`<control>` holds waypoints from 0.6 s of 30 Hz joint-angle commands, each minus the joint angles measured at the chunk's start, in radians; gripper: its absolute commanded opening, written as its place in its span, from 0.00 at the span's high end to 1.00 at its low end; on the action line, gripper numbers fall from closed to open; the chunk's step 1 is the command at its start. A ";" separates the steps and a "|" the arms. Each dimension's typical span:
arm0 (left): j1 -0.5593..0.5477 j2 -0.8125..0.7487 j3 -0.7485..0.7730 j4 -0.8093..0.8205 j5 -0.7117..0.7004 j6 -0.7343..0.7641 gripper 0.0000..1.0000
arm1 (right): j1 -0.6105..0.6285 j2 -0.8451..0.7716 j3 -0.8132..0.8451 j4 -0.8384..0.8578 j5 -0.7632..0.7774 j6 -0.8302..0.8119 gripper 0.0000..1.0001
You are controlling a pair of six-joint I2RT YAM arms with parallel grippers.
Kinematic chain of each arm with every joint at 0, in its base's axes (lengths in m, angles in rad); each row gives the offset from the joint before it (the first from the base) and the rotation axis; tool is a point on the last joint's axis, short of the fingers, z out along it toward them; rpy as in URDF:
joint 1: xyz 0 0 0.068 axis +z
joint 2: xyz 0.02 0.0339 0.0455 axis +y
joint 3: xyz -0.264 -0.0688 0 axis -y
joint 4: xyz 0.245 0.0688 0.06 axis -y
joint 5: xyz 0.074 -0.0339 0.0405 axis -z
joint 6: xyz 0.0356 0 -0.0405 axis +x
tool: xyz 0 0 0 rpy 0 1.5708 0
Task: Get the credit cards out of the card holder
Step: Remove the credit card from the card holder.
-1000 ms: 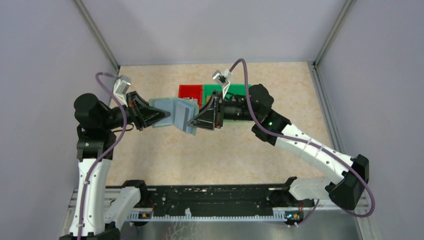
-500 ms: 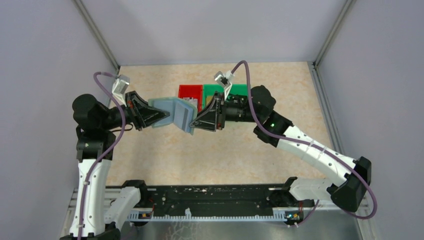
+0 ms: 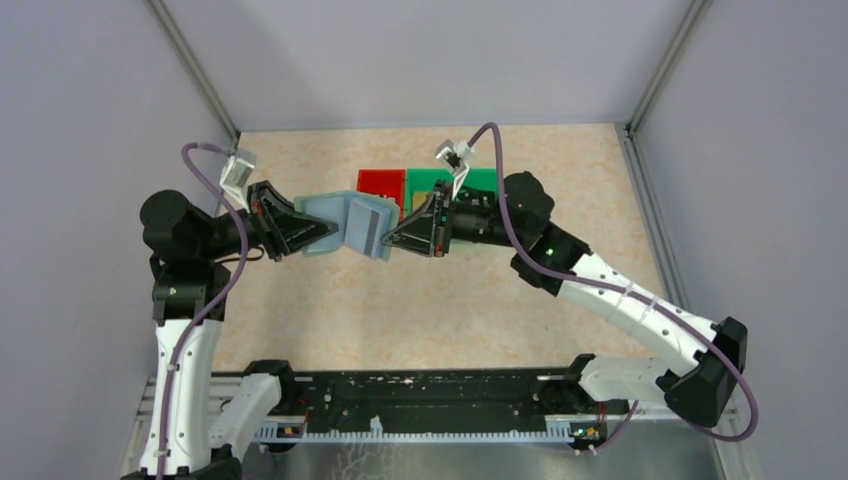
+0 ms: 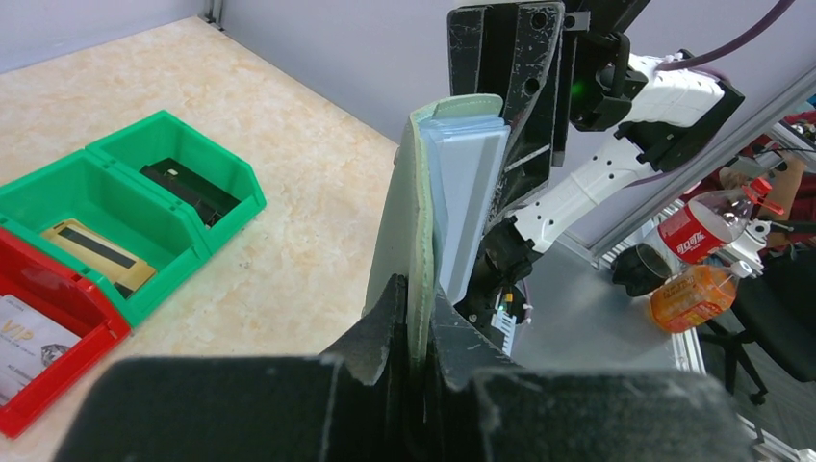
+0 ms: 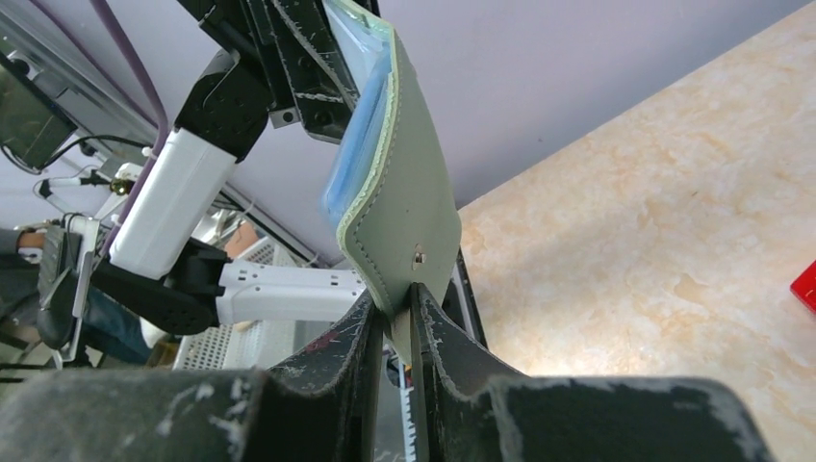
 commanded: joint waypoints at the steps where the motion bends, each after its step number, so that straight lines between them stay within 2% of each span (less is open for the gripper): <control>1: -0.001 -0.017 0.006 0.060 0.046 -0.032 1.00 | -0.002 -0.037 0.017 0.042 0.052 -0.027 0.84; 6: -0.002 -0.015 0.003 0.084 0.060 -0.057 1.00 | 0.004 -0.045 0.018 0.038 0.082 -0.044 0.84; 10: -0.001 -0.020 -0.005 0.095 0.065 -0.071 1.00 | 0.018 -0.047 0.014 0.029 0.151 -0.051 0.73; 12: -0.001 -0.022 -0.006 0.097 0.068 -0.073 1.00 | 0.030 -0.044 0.007 0.036 0.197 -0.044 0.70; 14: -0.001 -0.023 -0.007 0.095 0.068 -0.072 1.00 | 0.042 -0.040 -0.005 0.062 0.212 -0.026 0.63; 18: -0.002 -0.025 -0.008 0.095 0.069 -0.072 1.00 | 0.055 -0.036 -0.039 0.129 0.197 0.006 0.58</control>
